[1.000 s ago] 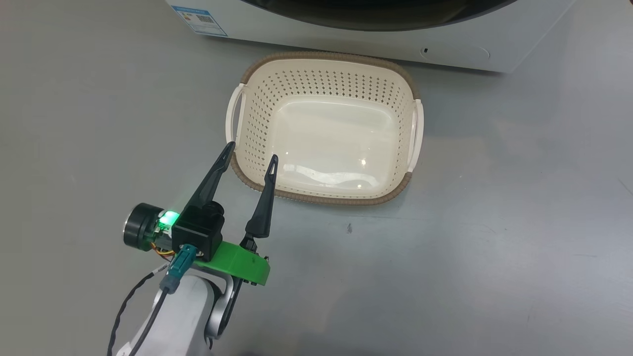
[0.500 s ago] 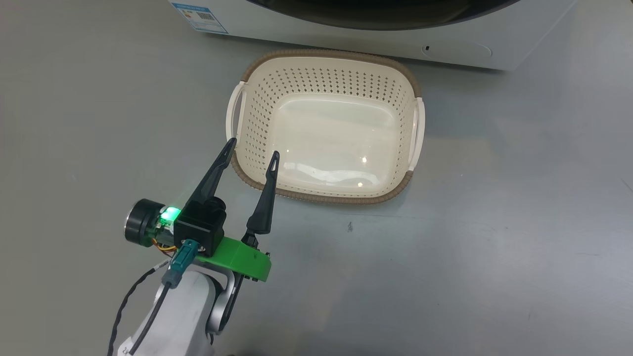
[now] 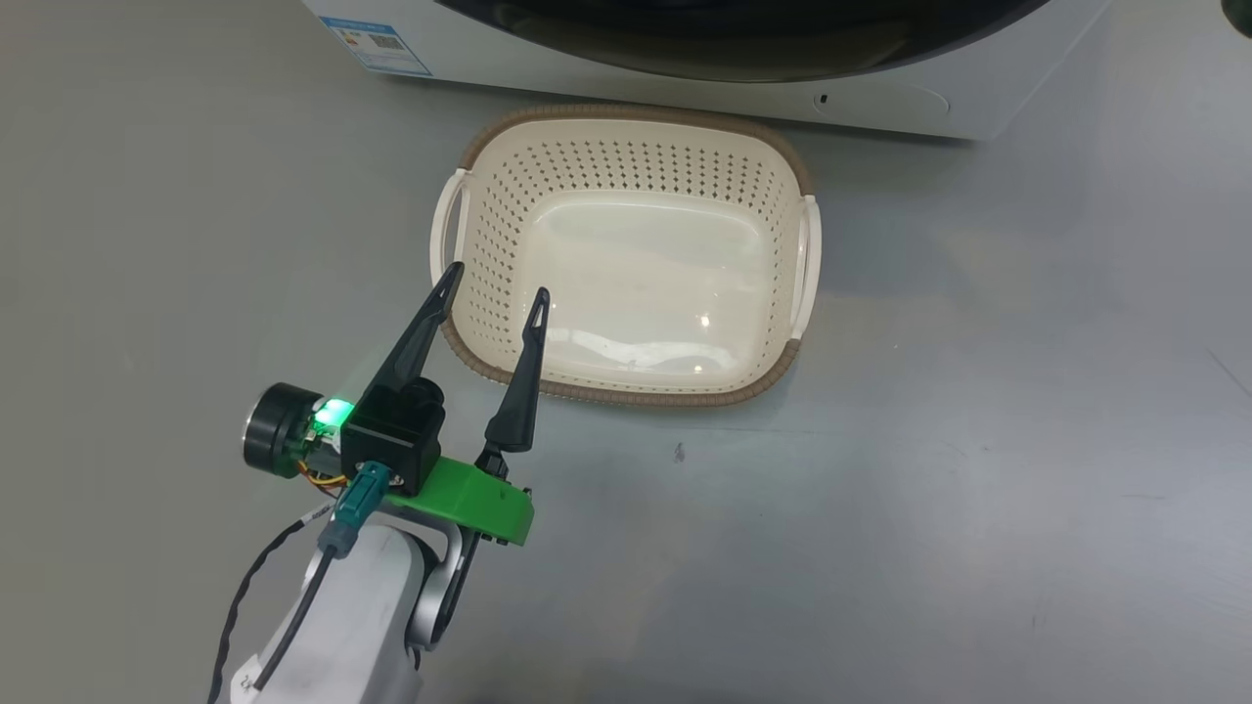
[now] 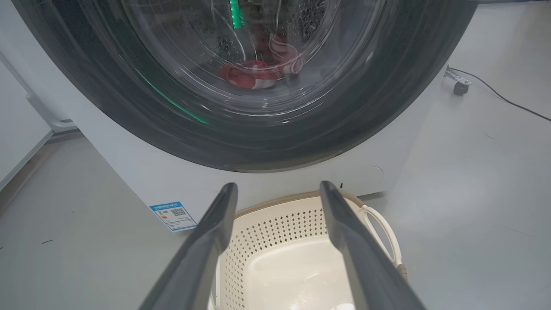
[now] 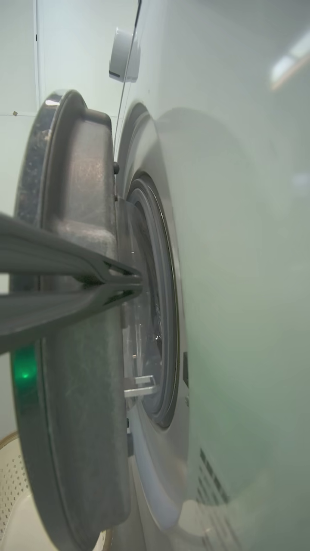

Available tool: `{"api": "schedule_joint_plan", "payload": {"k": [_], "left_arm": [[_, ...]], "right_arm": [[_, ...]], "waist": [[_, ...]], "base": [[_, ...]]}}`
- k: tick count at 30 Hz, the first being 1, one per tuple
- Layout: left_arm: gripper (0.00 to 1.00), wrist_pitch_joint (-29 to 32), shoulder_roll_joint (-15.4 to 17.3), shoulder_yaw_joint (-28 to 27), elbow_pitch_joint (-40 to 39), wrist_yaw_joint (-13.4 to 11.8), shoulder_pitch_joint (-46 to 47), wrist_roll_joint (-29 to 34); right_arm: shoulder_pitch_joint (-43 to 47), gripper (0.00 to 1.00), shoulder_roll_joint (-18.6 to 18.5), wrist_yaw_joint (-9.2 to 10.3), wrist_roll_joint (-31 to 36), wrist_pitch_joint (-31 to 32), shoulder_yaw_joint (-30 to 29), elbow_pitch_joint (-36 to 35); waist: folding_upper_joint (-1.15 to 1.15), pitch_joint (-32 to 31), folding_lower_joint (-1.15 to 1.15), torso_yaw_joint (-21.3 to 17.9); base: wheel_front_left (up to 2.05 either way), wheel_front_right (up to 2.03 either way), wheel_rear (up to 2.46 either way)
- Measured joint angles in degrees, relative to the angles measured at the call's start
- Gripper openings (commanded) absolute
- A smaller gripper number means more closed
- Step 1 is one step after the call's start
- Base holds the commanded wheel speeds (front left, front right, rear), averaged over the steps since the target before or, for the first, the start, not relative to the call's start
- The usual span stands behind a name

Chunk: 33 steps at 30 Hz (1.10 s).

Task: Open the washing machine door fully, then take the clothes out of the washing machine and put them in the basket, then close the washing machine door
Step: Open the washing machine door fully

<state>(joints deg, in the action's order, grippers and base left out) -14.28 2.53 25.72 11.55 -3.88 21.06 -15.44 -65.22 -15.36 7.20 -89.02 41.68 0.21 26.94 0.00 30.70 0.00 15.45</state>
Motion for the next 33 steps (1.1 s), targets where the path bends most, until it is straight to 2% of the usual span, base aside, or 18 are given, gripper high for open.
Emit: {"api": "schedule_joint_plan", "payload": {"k": [16, 18, 33], "left_arm": [[1.00, -0.01, -0.18, -0.82, 0.27, -0.01, 0.11, 0.02], [1.00, -0.01, -0.18, -0.83, 0.51, -0.01, 0.10, 0.10], [1.00, -0.18, -0.18, -0.81, 1.87, -0.01, -1.13, 0.63]], "right_arm": [[4.43, 0.00, -0.19, -0.80, -2.47, 5.53, 0.91, -0.81], [5.40, 0.00, -0.10, -1.57, -2.76, 5.87, 0.92, -0.88], [12.79, 0.00, 1.31, -3.05, -3.76, 8.71, 2.19, -1.52]], "waist": [[0.00, -2.19, -0.01, -1.53], [0.00, -2.56, -0.01, -1.65], [0.00, -6.99, -0.01, -2.59]], "base": [[0.00, 0.00, 0.00], [0.00, 0.00, 0.00], [0.00, 0.00, 0.00]]}}
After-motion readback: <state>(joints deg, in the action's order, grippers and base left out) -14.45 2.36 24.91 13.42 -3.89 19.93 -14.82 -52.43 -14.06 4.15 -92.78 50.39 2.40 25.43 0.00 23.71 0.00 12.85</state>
